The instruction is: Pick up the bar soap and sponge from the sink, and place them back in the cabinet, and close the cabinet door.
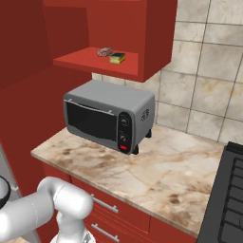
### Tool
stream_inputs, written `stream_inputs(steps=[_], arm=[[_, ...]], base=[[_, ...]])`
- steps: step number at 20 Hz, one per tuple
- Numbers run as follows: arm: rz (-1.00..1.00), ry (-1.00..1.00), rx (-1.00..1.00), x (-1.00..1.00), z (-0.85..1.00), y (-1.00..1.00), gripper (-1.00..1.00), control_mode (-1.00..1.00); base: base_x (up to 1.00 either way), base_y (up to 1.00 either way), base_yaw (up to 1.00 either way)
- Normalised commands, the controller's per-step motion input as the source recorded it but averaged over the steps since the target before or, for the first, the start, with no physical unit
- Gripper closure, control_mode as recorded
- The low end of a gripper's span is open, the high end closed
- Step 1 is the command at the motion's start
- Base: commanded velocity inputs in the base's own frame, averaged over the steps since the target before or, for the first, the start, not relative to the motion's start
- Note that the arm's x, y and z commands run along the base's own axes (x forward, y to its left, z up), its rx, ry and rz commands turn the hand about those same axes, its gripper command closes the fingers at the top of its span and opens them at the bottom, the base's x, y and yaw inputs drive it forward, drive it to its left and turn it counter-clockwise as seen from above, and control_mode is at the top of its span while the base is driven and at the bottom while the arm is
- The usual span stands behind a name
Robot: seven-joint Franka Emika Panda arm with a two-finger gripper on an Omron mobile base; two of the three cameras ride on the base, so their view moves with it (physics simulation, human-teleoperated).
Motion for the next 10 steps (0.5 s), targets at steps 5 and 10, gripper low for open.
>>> stream_inputs(steps=[5, 10], arm=[[-0.07, -0.06, 0.00, 0.00, 0.00, -0.04, -1.00, -1.00], [-0.06, -0.04, 0.00, 0.00, 0.00, -0.20, -1.00, -1.00]], base=[[0.00, 0.00, 0.00], [0.00, 0.00, 0.00]])
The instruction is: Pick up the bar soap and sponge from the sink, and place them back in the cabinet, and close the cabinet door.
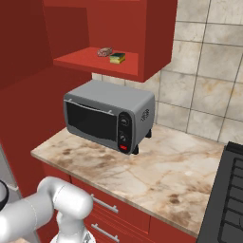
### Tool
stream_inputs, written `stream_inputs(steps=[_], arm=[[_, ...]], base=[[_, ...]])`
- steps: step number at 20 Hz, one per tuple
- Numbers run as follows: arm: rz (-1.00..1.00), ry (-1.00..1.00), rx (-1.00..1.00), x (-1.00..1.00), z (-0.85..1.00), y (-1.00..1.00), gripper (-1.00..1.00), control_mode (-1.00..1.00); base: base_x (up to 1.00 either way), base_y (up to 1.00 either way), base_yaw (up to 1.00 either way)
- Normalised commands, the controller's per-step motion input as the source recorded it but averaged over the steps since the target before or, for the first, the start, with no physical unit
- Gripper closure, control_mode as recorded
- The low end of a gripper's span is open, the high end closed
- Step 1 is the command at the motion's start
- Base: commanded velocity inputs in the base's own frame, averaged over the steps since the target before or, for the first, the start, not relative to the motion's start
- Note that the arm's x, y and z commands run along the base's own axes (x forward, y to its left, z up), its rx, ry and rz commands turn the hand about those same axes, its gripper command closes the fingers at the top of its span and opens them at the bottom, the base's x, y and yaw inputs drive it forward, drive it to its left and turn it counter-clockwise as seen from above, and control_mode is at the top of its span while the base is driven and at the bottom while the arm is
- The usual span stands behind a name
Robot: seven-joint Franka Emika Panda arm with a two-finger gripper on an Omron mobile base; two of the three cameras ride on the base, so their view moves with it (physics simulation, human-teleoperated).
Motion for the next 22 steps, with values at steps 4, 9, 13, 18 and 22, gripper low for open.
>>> stream_inputs(steps=[4, 9, 13, 18, 22], arm=[[-0.04, -0.02, 0.00, 0.00, 0.00, -0.30, -1.00, -1.00], [-0.03, -0.01, 0.00, 0.00, 0.00, -0.33, -1.00, -1.00], [-0.02, -0.01, 0.00, 0.00, 0.00, -0.39, -1.00, -1.00], [-0.03, -0.03, 0.00, 0.00, 0.00, -0.44, -1.00, -1.00], [-0.04, -0.04, 0.00, 0.00, 0.00, -0.46, -1.00, -1.00]], base=[[0.00, 0.00, 0.00], [0.00, 0.00, 0.00], [0.00, 0.00, 0.00], [0.00, 0.00, 0.00], [0.00, 0.00, 0.00]])
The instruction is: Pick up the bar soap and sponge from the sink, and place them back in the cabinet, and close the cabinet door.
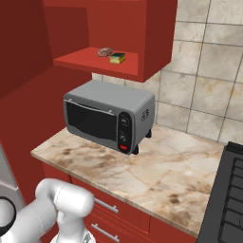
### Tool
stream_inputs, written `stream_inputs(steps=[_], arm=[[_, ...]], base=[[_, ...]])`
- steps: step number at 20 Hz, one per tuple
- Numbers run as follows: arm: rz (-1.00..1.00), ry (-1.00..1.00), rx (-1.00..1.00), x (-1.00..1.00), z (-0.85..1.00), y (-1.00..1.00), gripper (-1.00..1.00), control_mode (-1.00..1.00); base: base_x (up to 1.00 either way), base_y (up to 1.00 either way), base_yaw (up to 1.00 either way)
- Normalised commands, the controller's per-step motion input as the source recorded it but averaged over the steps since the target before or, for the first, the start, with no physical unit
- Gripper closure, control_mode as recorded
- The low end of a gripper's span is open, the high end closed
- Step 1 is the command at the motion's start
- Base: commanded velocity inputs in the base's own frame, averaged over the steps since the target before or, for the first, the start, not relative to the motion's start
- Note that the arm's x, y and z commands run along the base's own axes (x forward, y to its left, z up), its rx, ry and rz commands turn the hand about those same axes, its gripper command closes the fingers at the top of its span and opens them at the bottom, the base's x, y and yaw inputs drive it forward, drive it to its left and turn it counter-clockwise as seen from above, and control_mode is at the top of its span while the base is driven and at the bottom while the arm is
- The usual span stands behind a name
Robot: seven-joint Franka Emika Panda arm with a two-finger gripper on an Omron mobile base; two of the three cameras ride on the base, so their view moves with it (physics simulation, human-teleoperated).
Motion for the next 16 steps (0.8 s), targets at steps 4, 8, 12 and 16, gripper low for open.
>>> stream_inputs(steps=[4, 8, 12, 16], arm=[[-0.04, -0.05, 0.00, 0.00, 0.00, -0.46, -1.00, -1.00], [-0.04, -0.06, 0.00, 0.00, 0.00, -0.46, -1.00, -1.00], [-0.05, -0.06, 0.00, 0.00, 0.00, -0.40, -1.00, -1.00], [-0.06, -0.07, 0.00, 0.02, 0.00, -0.35, -1.00, -1.00]], base=[[0.00, 0.00, 0.00], [0.00, 0.00, 0.00], [0.00, 0.00, 0.00], [0.00, 0.00, 0.00]])
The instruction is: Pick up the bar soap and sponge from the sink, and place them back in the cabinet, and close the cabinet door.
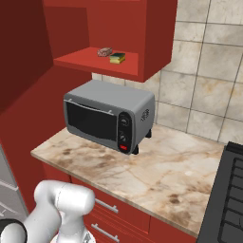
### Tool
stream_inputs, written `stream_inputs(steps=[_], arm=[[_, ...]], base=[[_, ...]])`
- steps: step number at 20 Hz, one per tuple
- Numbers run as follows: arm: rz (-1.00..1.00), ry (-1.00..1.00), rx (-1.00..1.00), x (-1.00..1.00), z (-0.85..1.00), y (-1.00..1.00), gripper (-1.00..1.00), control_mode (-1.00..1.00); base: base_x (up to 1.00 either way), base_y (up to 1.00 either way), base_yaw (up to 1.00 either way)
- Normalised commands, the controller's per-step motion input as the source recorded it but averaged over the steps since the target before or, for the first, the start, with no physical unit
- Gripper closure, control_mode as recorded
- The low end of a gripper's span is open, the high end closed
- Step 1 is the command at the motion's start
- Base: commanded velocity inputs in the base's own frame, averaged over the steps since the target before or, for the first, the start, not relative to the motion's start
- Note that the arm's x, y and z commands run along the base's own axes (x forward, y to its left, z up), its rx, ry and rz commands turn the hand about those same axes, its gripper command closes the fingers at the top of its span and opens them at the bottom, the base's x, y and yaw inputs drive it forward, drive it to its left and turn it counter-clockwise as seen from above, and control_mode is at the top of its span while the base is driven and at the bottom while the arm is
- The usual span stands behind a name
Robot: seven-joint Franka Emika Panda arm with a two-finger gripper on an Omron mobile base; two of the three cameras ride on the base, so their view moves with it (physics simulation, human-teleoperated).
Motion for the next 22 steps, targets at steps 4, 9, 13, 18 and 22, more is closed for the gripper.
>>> stream_inputs(steps=[4, 9, 13, 18, 22], arm=[[-0.06, -0.08, 0.00, 0.11, 0.00, -0.28, -1.00, -1.00], [-0.06, -0.07, 0.00, 0.23, 0.00, -0.23, -1.00, -1.00], [-0.04, -0.07, 0.00, 0.31, 0.00, -0.21, -1.00, -1.00], [-0.04, -0.07, 0.00, 0.35, 0.00, -0.21, -1.00, -1.00], [-0.04, -0.06, 0.00, 0.39, 0.00, -0.25, -1.00, -1.00]], base=[[0.00, 0.00, 0.00], [0.00, 0.00, 0.00], [0.00, 0.00, 0.00], [0.00, 0.00, 0.00], [0.00, 0.00, 0.00]])
